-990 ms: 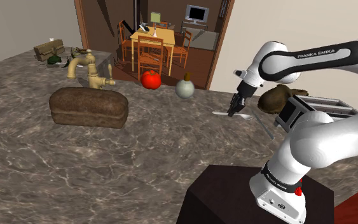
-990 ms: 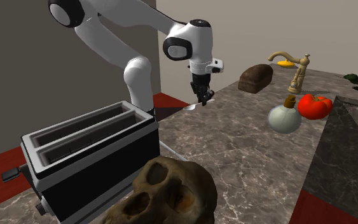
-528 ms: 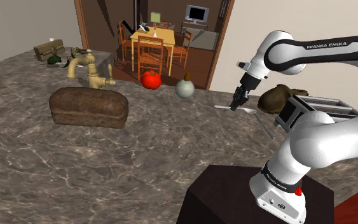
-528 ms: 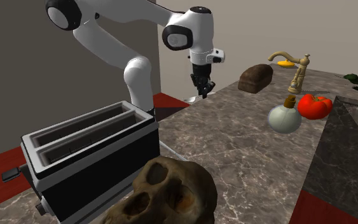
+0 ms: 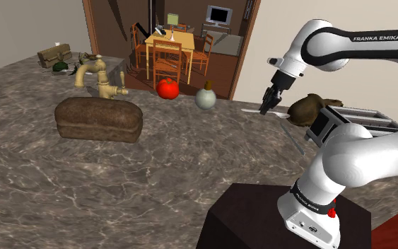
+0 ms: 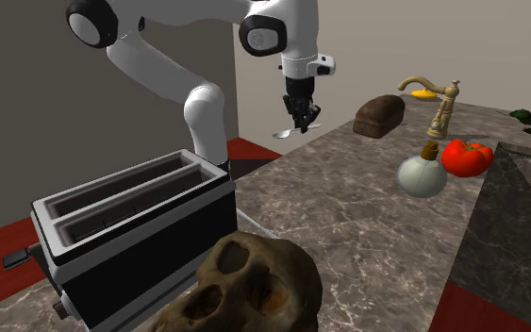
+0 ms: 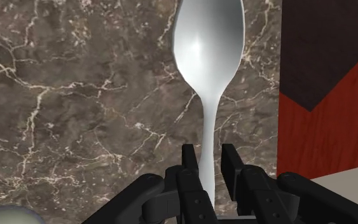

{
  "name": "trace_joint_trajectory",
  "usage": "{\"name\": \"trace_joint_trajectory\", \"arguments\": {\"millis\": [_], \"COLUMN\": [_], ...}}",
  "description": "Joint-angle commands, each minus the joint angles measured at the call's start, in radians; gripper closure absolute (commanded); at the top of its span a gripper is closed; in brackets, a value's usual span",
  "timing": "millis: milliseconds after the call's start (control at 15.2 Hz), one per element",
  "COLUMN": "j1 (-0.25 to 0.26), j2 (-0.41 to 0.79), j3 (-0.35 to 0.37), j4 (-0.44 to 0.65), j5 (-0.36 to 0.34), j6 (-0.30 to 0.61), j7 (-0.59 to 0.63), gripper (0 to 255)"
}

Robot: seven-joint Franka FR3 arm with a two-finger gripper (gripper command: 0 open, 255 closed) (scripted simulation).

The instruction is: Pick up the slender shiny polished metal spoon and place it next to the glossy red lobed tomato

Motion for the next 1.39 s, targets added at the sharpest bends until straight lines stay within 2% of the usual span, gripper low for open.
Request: {"name": "trace_joint_trajectory", "arguments": {"millis": [0, 66, 396, 726, 1056, 1320], "j1": [0.004, 0.005, 0.115, 0.211, 0.289, 0.326], "j2": [-0.001, -0.002, 0.220, 0.434, 0.645, 0.817], "j3": [0.006, 0.009, -0.004, -0.030, -0.062, -0.082], "j4": [0.027, 0.034, 0.156, 0.305, 0.482, 0.643], "j5": [0.005, 0.007, 0.068, 0.144, 0.241, 0.334], "j6": [-0.027, -0.036, 0.077, 0.142, 0.163, 0.148], "j7": [0.003, 0.005, 0.023, 0.014, -0.018, -0.054], "gripper": [255, 255, 255, 255, 255, 255]}}
